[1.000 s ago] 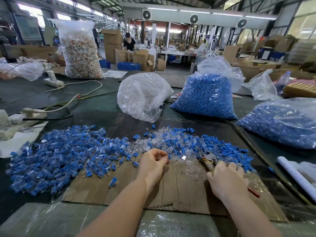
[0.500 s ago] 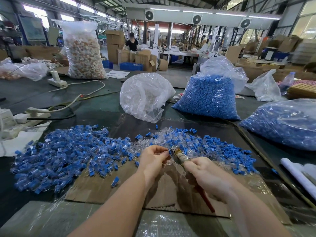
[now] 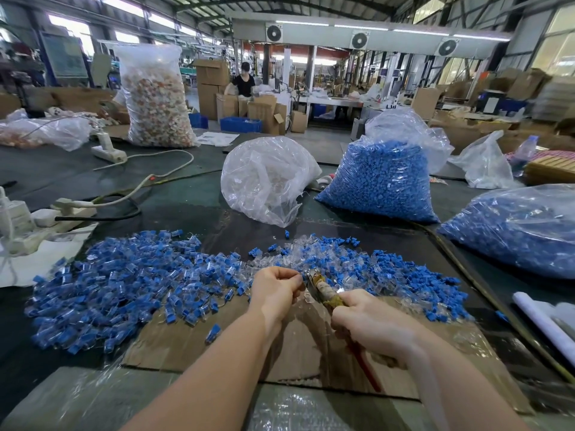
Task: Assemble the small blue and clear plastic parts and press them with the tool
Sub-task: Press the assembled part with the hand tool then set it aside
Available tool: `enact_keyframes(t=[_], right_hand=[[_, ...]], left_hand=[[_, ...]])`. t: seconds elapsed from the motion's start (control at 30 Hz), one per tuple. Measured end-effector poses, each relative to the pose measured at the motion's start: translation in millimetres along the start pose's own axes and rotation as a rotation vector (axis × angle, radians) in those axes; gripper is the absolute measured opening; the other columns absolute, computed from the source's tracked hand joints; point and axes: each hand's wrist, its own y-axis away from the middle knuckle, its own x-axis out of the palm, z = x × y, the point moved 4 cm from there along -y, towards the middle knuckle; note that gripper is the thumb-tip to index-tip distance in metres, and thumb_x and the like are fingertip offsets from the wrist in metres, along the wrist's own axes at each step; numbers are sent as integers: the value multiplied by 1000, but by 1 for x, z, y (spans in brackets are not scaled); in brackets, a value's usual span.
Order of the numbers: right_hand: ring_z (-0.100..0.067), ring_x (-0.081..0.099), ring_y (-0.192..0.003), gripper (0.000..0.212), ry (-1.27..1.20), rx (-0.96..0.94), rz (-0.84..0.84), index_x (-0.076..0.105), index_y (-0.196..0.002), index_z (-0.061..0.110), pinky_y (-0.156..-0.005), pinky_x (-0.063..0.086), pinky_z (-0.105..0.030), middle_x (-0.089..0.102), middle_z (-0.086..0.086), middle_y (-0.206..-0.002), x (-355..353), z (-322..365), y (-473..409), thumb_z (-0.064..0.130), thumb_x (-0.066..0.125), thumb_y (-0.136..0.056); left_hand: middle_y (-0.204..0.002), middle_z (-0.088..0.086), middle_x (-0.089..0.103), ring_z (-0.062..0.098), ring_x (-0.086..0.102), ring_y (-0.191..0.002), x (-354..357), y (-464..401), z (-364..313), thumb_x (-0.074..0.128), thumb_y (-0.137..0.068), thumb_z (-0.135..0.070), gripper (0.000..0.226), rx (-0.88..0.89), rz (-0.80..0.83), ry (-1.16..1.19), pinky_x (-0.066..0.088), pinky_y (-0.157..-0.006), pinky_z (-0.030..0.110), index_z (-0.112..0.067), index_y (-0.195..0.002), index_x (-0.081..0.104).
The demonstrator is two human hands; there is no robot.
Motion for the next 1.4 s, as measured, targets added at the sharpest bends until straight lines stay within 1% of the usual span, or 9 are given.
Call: enact_keyframes(t=[0.4, 0.53, 0.67, 0.8, 0.9, 1.0, 1.13, 1.2, 1.4], right_hand=[[-5, 36, -53, 24, 112, -93, -70, 41, -71, 18, -41, 26, -13, 43, 5, -66, 2, 1, -5, 14, 39, -95], [-3, 38, -56, 27, 168, -101, -145, 40, -71, 22, -43, 31, -14, 44, 7, -69, 4, -2, -10, 16, 40, -97], [-5, 44, -57, 19, 14, -148, -172, 50, -75, 21, -47, 31, -13, 53, 4, -74, 6, -9, -13, 24, 50, -94], [-9, 52, -74, 11, 20, -122, -333, 56, -95, 20, -58, 37, -17, 58, 1, -91, -2, -30, -17, 29, 55, -91], [-15, 49, -91, 17, 245, 9, -478, 52, -97, 23, -79, 43, -27, 51, 1, -95, -13, -54, -18, 38, 53, -91], [-16, 46, -102, 29, 446, 137, -550, 49, -107, 25, -93, 43, -32, 50, 0, -104, -20, -74, -16, 48, 51, -90], [-20, 43, -118, 50, 562, 245, -619, 41, -129, 24, -97, 39, -33, 48, -4, -123, -22, -88, -16, 53, 48, -90], [-21, 41, -122, 55, 595, 257, -635, 36, -135, 24, -99, 39, -34, 45, -4, -128, -20, -92, -17, 55, 46, -90], [-23, 39, -126, 62, 640, 259, -640, 29, -141, 24, -100, 39, -35, 43, -5, -134, -16, -99, -19, 59, 39, -91]], left_hand=[[-65, 5, 62, 2, 55, -44, 3, 3, -1, 59, -88, 0, 13, 6, -7, 3, 44, -43, 13, -10, -79, 62], [-70, 5, 63, 5, 56, -51, 5, 3, -4, 59, -88, -1, 12, 29, -6, -4, 45, -45, 13, -11, -81, 62], [-68, 4, 62, 0, 56, -44, 3, 2, -5, 59, -88, -2, 8, 53, -23, 1, 44, -43, 13, -7, -87, 63], [-78, -1, 63, 9, 59, -65, -22, -4, -9, 60, -89, -11, 6, 194, -173, -356, 50, -59, 22, -16, -87, 62], [-79, -6, 61, 5, 55, -62, -49, -8, -16, 56, -91, -11, 9, 349, -309, -688, 37, -52, 11, -16, -93, 63], [-95, 4, 60, 12, 49, -78, -72, -13, -18, 53, -92, -5, 17, 414, -398, -873, 33, -65, 17, -10, -100, 67], [-109, 7, 56, 21, 42, -104, -84, -19, -17, 54, -91, -2, 23, 415, -440, -995, 36, -85, 28, -10, -110, 65], [-110, 5, 54, 20, 38, -107, -79, -18, -17, 56, -89, -4, 25, 463, -445, -992, 34, -91, 28, -12, -111, 64], [-103, -1, 55, 10, 42, -97, -38, -11, -12, 53, -92, -8, 20, 632, -210, -935, 28, -82, 15, -11, -107, 66]])
